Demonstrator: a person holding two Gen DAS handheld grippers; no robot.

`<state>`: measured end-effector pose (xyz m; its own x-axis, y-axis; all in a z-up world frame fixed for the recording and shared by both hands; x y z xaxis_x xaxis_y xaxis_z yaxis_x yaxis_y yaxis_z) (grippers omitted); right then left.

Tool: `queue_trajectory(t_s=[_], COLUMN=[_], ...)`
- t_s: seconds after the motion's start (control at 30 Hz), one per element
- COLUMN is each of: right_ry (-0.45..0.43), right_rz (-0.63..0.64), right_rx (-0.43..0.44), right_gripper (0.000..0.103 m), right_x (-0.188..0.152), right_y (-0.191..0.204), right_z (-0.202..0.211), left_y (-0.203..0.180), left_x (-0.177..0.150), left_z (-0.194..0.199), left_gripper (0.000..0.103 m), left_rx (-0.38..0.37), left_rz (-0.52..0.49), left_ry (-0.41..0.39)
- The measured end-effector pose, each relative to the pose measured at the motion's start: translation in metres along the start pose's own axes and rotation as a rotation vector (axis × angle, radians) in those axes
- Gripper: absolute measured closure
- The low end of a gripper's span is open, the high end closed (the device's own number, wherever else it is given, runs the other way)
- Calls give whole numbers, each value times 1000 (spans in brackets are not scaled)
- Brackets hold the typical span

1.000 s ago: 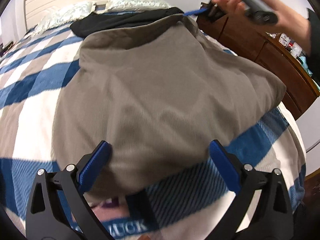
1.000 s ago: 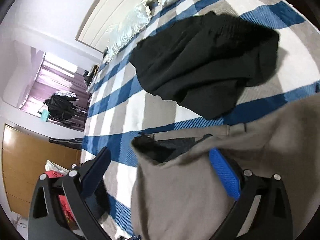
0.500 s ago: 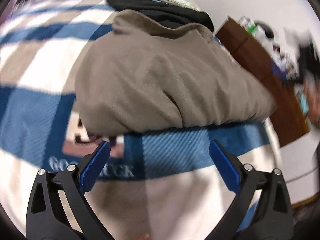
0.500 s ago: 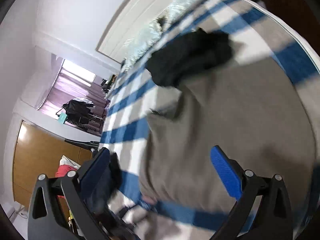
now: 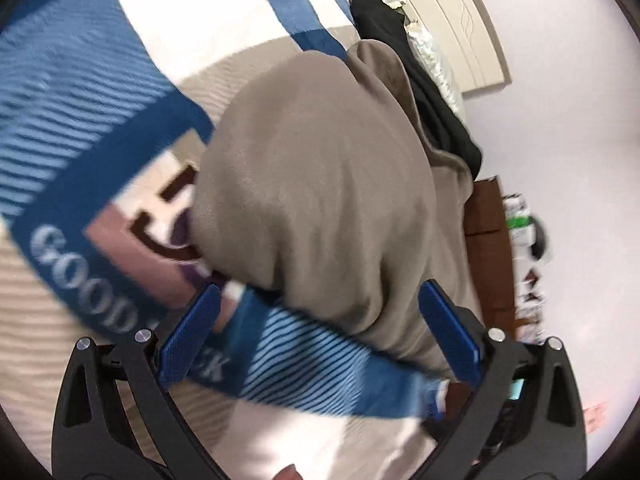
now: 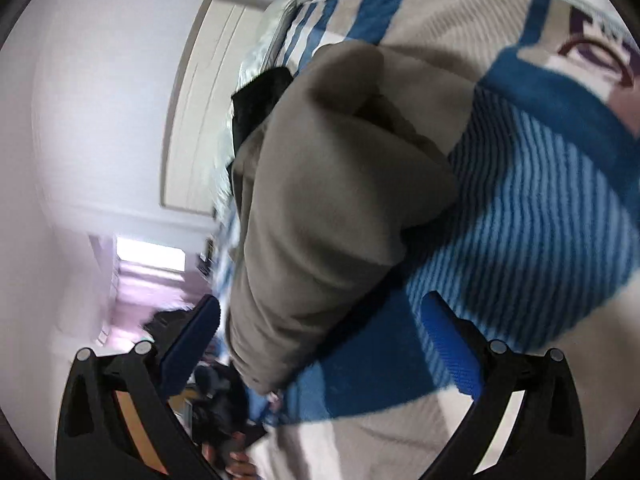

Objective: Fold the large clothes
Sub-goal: 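Grasp the folded jacket end with the left tool while the right tool grasps it too, then lift the jacket end with both tools and fold it over the rest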

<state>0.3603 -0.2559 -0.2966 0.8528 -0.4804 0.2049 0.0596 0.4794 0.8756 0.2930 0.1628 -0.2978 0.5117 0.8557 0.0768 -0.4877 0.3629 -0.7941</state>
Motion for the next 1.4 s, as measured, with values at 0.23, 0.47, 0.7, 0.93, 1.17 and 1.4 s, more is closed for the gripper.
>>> queue_trajectory(t_s=[0.23,0.47,0.7,0.93,1.17,1.4], right_ry=[-49,11,-5,-6,-4,14], right_rz=[-59,15,52,153,212,231], right_rx=[36,-85,-79,-59,-18,15], right_gripper=[4,72,80,83,83,83], right_x=[42,60,55,53,36,-10], right_y=[-1,16,32,73,107,90], right_z=[-29,-69,-58,-28,15,78], left_y=[-15,-15,-19,-56,-83,-77], left_x=[29,42,39,40,25,-24], left_z=[-35,-43,-27,22,80,131], left_gripper=[6,7,76,92,94,94], left_rx=[-8,4,-47,-99,-152,-182], left_rz=[14,97,44,-71,-144,-155], left_ry=[32,38,47,5,-36,-38])
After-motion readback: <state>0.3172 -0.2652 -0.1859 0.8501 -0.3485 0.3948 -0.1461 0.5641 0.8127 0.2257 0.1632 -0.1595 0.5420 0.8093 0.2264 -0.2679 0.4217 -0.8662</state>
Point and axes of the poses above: each gripper's, at about its wrist camera, not at the fingertips, and z roughly against the way its jaws point, y to its left, x to its top, the point moved 7 cm from there along -z, roughly the way its jaws point, and after that the axes turned 5 degrees about z, right-handed, at the moved point
